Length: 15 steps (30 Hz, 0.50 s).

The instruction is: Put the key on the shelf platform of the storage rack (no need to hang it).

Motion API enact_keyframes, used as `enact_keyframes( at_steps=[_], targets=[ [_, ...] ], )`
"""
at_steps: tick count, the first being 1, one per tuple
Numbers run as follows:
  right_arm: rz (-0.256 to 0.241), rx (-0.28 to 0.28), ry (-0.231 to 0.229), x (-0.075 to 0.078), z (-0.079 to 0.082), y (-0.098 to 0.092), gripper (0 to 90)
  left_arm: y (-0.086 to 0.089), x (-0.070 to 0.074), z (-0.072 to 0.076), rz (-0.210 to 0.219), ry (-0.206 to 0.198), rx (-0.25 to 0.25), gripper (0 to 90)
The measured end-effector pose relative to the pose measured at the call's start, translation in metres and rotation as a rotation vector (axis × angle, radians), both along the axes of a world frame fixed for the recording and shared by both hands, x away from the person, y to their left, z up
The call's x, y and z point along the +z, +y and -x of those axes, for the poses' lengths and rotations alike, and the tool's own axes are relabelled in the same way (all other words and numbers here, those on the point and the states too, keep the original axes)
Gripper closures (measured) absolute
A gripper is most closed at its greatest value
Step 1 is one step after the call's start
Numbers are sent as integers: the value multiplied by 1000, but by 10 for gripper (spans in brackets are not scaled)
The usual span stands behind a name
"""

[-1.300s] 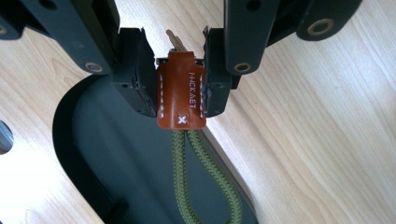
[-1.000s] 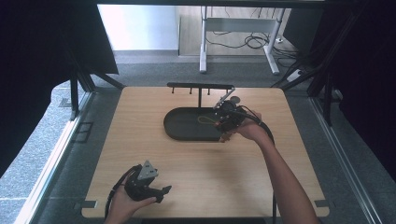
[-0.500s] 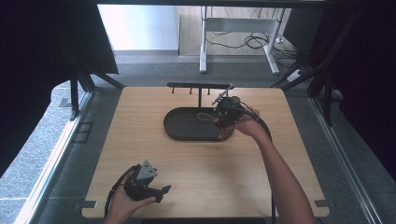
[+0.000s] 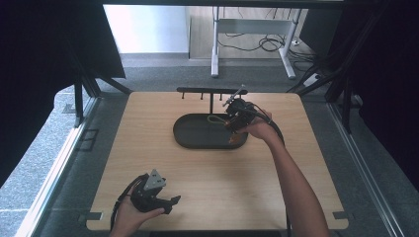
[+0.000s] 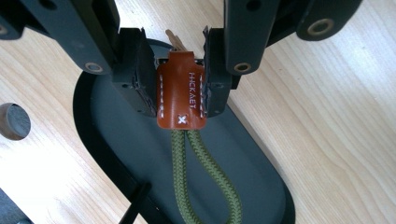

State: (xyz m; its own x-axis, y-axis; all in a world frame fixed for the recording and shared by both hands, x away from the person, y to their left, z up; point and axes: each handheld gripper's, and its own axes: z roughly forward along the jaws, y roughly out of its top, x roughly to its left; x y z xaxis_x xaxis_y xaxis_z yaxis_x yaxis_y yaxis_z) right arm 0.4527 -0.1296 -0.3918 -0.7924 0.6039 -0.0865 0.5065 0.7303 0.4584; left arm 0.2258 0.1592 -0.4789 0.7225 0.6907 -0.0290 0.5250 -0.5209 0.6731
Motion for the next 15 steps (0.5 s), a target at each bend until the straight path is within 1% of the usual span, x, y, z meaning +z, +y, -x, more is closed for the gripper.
enact_keyframes(
  at_steps=[9, 15],
  targets=[
    [-4, -19, -6, -2, -12, 5, 669, 1, 0, 0, 6, 0, 3, 216],
    [-6, -38, -3, -11, -23, 7, 668, 2, 0, -1, 6, -1, 3, 216]
  ],
)
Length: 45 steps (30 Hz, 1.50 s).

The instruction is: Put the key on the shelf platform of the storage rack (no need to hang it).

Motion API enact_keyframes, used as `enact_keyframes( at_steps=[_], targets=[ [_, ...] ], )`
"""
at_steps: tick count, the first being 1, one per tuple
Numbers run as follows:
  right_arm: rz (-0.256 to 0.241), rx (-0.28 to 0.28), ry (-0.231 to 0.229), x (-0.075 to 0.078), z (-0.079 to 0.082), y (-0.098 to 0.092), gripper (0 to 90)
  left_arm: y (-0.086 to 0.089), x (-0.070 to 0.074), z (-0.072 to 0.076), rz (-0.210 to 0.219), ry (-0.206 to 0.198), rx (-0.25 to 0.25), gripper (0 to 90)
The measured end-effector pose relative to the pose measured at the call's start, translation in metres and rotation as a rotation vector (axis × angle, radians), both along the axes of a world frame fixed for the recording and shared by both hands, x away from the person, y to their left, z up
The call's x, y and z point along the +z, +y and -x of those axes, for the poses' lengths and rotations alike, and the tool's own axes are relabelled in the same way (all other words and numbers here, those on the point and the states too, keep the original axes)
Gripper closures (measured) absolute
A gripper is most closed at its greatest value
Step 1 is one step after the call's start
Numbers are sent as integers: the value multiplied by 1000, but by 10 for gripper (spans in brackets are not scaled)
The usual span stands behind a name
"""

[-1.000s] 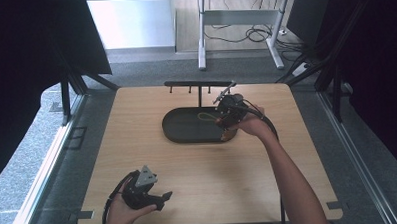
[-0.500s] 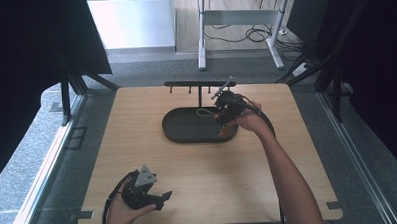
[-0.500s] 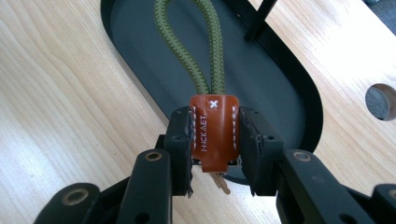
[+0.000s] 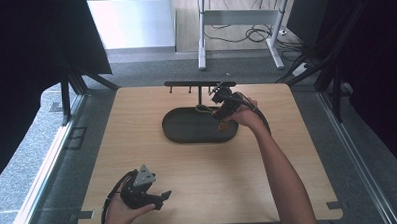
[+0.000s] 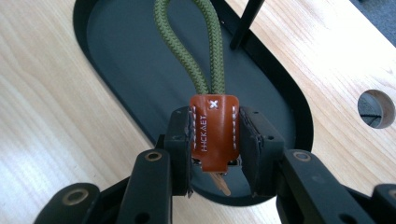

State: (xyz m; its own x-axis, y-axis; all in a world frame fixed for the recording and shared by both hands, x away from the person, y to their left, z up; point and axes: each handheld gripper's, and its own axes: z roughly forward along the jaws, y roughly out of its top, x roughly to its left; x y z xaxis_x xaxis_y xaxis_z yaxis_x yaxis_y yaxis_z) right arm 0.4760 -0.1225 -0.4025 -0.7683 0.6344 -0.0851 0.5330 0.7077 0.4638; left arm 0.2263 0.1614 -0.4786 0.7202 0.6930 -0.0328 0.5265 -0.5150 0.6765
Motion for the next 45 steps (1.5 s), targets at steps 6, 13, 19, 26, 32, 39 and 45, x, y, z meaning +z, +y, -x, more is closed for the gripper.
enact_keyframes(
  at_steps=[6, 13, 19, 26, 32, 39, 45],
  targets=[
    [-6, -14, -5, -10, -5, 2, 668, 0, 0, 0, 4, -1, 2, 217],
    [-2, -29, -11, -24, -9, 2, 666, 0, 0, 0, 4, -3, -1, 217],
    [-7, -41, -16, -37, -10, 0, 664, 0, 0, 0, 3, -5, 1, 217],
    [-2, -37, -17, -48, -8, 1, 661, -1, -1, 0, 1, -1, -4, 217],
    [16, -30, -8, -59, -7, 2, 653, 1, -1, 0, 0, 2, -2, 217],
    [0, -24, -12, -60, -5, 2, 608, 0, 0, 0, 0, -3, -1, 217],
    [-19, -26, -18, -55, -1, -2, 567, 0, -1, 0, -1, -1, -2, 217]
  ],
)
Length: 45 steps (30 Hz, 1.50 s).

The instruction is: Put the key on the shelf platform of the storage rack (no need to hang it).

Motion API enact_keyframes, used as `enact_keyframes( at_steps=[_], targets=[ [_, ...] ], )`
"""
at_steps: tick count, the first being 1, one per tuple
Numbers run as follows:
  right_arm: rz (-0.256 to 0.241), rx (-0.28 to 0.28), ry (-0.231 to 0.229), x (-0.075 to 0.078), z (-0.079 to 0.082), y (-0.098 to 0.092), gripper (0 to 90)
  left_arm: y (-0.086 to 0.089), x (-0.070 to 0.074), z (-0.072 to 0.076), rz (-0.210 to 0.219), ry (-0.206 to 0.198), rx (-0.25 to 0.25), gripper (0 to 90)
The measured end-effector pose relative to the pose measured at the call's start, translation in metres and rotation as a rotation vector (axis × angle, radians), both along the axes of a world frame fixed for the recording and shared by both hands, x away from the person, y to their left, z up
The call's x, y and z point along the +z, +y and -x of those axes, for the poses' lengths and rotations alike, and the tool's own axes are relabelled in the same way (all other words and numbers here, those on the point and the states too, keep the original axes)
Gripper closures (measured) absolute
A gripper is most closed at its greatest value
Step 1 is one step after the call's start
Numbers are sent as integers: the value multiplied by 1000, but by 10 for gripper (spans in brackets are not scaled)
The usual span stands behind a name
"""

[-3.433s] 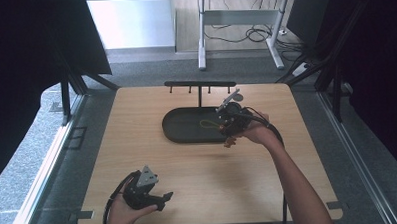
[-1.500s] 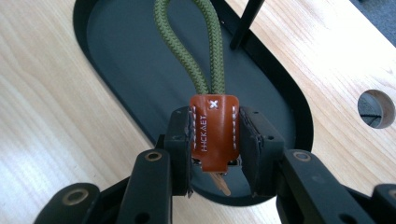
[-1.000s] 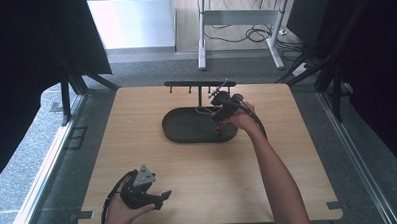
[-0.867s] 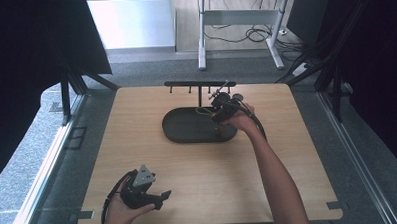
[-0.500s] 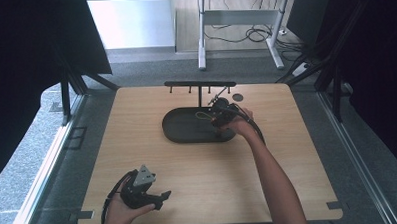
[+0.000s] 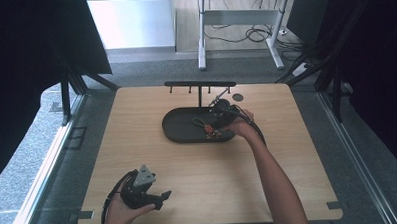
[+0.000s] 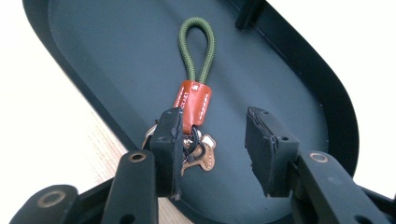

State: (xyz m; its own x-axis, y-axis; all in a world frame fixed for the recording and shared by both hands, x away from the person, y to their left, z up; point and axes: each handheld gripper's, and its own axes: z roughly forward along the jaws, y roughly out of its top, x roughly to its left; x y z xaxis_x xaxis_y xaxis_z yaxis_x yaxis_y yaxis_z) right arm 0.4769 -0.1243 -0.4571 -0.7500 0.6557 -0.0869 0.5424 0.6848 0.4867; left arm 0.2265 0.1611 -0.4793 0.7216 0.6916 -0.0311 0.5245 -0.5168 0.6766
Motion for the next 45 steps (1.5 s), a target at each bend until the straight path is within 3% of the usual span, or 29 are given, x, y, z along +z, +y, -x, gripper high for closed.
enact_keyframes(
  at_steps=[6, 16, 25, 26, 45],
  targets=[
    [-41, -2, -16, 7, 9, -9, 534, -1, 0, 0, -2, 0, 1, 217],
    [-120, 16, -45, 12, 44, -36, 515, -4, -2, 0, -13, 1, -4, 217],
    [-149, 41, -49, 8, 79, -62, 508, -5, -2, 1, -13, 2, -2, 217],
    [-157, 45, -51, 7, 88, -69, 507, -5, -2, 1, -14, 2, 0, 216],
    [-220, 27, -47, -25, 155, -111, 489, -5, -3, 0, -23, -2, 4, 217]
  ],
)
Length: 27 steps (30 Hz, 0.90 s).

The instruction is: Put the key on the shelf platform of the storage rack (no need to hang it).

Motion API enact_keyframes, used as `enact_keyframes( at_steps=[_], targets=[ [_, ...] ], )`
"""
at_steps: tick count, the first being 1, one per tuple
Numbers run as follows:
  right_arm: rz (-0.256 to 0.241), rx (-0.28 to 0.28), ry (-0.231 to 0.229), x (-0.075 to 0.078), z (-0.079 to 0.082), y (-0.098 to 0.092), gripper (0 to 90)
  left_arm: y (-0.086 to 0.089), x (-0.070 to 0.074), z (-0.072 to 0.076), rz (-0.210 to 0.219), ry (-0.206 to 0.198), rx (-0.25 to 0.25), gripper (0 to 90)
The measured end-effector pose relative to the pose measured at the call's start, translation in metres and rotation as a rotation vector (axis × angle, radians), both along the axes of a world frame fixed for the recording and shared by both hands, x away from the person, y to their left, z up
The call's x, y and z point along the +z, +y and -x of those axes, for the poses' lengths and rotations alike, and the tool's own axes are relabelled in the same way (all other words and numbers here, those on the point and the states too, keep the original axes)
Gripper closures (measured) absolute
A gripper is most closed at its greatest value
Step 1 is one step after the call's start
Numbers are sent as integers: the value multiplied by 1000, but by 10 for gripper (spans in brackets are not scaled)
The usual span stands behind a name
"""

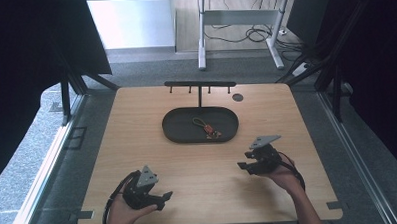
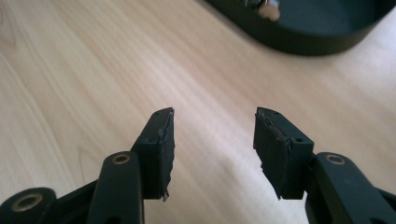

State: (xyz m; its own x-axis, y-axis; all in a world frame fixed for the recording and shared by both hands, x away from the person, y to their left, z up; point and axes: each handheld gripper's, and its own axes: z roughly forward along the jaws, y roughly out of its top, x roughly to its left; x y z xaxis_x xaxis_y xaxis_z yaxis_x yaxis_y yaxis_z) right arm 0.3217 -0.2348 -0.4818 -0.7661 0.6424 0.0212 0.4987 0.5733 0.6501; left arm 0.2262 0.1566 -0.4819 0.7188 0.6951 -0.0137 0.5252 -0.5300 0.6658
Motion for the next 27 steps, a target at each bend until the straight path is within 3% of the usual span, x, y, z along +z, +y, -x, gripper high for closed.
enact_keyframes(
  at_steps=[6, 10, 14, 21, 27],
  targets=[
    [-25, -15, 2, -16, 20, -12, 490, -1, -2, -1, -3, 5, 2, 217],
    [2, -13, 39, -32, 28, -16, 485, -4, -3, 0, -7, 6, 0, 216],
    [-1, -21, 40, -34, 29, -19, 485, -5, -3, 0, -8, 5, -6, 216],
    [-19, -29, -11, -28, 31, -19, 472, -5, -3, 0, -7, 5, -11, 216],
    [-52, -74, -39, -28, 32, -27, 414, -3, 0, 0, 3, 3, -5, 215]
  ],
)
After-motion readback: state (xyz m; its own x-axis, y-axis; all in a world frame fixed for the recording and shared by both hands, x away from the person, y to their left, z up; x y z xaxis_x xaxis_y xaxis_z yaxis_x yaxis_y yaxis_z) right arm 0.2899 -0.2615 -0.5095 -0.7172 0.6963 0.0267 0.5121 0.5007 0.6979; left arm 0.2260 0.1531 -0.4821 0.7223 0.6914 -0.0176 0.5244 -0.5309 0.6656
